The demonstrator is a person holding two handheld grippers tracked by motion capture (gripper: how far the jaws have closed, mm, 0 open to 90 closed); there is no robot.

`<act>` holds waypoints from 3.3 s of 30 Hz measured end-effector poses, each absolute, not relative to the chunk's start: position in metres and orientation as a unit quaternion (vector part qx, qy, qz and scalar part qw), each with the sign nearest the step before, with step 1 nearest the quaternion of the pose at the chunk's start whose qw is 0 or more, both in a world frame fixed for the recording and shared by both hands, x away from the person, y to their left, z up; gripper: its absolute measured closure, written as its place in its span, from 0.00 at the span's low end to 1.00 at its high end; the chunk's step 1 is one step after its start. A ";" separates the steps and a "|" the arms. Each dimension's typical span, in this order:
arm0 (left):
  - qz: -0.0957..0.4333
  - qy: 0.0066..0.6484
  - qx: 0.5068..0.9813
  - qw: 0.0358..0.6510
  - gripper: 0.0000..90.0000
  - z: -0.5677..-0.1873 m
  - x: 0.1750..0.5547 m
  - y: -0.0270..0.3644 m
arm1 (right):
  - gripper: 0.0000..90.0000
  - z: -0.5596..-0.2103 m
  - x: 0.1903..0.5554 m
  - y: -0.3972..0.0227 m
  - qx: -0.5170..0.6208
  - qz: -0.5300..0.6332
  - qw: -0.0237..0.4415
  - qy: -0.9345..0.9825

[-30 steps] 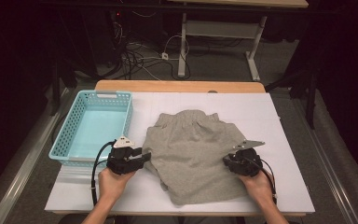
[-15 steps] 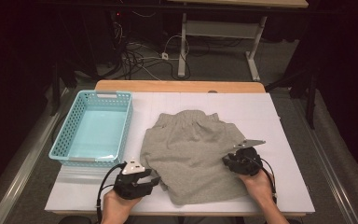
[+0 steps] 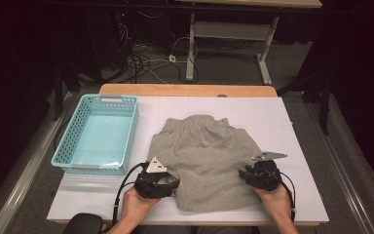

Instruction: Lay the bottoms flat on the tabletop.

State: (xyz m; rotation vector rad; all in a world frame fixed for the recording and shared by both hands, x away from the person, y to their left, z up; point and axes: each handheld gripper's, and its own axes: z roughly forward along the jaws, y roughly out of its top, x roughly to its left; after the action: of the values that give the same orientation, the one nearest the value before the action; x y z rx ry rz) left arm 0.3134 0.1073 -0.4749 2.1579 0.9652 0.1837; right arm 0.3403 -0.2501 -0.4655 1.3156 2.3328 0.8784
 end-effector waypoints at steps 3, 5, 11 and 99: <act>0.075 0.370 0.851 0.365 0.51 -0.478 0.318 0.101 | 0.71 -0.466 0.335 -0.254 0.466 0.307 0.164 0.813; 0.073 0.364 0.856 0.360 0.57 -0.478 0.320 0.099 | 0.71 -0.465 0.333 -0.256 0.467 0.307 0.167 0.812; 0.068 0.359 0.861 0.353 0.83 -0.478 0.324 0.101 | 0.71 -0.462 0.328 -0.257 0.472 0.311 0.181 0.805; 0.052 0.356 0.843 0.399 0.68 -0.452 0.289 0.120 | 0.72 -0.449 0.332 -0.219 0.382 0.354 0.163 0.838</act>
State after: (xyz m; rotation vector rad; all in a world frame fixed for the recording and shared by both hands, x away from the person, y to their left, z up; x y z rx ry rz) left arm 0.2886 0.1200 -0.4520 2.1335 0.9015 0.1324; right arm 0.3325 -0.2191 -0.4488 1.0884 2.3913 1.0088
